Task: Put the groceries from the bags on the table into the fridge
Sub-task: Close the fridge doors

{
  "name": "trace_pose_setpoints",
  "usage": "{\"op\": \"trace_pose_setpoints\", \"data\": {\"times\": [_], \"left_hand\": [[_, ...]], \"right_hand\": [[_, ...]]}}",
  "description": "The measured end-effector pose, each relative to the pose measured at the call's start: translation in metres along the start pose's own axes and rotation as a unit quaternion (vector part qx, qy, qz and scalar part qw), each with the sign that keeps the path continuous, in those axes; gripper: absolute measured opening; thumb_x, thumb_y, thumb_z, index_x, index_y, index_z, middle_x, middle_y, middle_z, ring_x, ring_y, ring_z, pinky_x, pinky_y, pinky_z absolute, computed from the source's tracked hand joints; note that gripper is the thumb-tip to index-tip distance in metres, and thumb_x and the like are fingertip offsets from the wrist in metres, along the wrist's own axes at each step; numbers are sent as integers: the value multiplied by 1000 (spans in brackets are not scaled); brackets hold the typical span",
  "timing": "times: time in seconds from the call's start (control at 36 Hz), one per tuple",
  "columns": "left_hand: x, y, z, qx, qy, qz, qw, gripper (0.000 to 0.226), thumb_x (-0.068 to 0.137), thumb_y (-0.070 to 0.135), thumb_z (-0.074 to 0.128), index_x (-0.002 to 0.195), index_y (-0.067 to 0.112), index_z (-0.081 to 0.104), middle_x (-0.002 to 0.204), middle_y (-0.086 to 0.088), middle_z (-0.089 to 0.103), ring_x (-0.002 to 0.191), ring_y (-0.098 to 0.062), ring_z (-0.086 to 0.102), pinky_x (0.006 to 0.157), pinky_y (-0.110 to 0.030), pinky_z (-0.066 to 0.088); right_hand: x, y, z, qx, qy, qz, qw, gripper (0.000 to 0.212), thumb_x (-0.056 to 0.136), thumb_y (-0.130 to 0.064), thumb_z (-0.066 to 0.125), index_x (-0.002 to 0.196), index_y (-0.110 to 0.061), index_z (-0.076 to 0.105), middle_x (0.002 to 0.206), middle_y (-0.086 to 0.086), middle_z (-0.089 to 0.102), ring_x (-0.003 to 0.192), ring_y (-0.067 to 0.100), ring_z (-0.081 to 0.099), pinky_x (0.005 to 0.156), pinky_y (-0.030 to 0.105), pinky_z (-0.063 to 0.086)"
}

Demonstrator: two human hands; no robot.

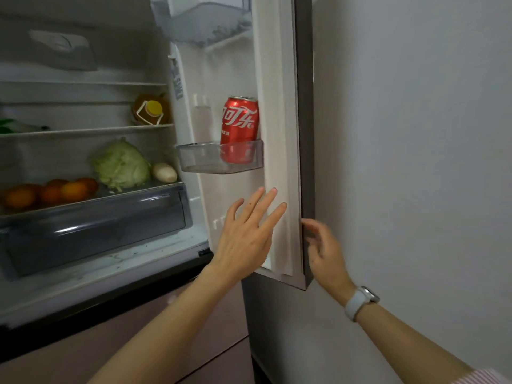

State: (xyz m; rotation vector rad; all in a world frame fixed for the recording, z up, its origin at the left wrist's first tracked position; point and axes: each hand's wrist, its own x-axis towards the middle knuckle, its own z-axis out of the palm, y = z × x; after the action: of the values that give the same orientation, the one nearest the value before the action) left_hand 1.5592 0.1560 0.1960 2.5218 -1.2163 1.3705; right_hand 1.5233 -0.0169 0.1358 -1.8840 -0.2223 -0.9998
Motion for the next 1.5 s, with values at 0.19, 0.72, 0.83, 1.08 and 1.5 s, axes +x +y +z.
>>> {"op": "trace_pose_setpoints", "data": {"times": [0.19,0.72,0.83,1.08,1.5], "left_hand": [[-21,-13,-20,55,-28,-6,998,53,90,31,43,142,26,32,153,-9,25,142,-27,19,107,-54,26],[-119,-126,-79,102,-98,-169,975,68,91,35,45,147,23,9,155,2,3,144,-17,2,114,-54,12],[-127,-157,-84,93,-148,-230,957,76,94,36,42,142,31,-17,153,5,-15,141,-13,-17,115,-48,-2],[-137,-235,-64,134,-259,-291,911,76,96,39,40,146,28,-16,155,2,-21,141,-22,-22,113,-55,3],[-123,-248,-56,197,-270,-311,890,71,97,38,41,149,25,-5,155,0,-23,139,-29,-26,111,-60,-2]], "right_hand": [[7,-28,35,-36,-26,81,996,59,96,-6,39,147,-14,10,156,2,7,142,15,12,108,16,11],[-18,-82,148,-189,-283,-184,922,69,91,-10,42,146,-25,3,152,-12,-7,139,2,-7,117,27,8],[-7,-96,196,-244,-307,-182,902,73,91,-9,39,146,-28,-5,155,-6,-14,142,12,-15,119,41,6],[23,-95,279,-337,-334,-165,865,74,90,-9,38,147,-31,-4,154,-1,-21,141,27,-22,115,52,-2],[38,-102,290,-342,-382,-135,848,66,92,-14,39,148,-28,7,156,-5,-15,144,23,-10,117,46,7]]}}
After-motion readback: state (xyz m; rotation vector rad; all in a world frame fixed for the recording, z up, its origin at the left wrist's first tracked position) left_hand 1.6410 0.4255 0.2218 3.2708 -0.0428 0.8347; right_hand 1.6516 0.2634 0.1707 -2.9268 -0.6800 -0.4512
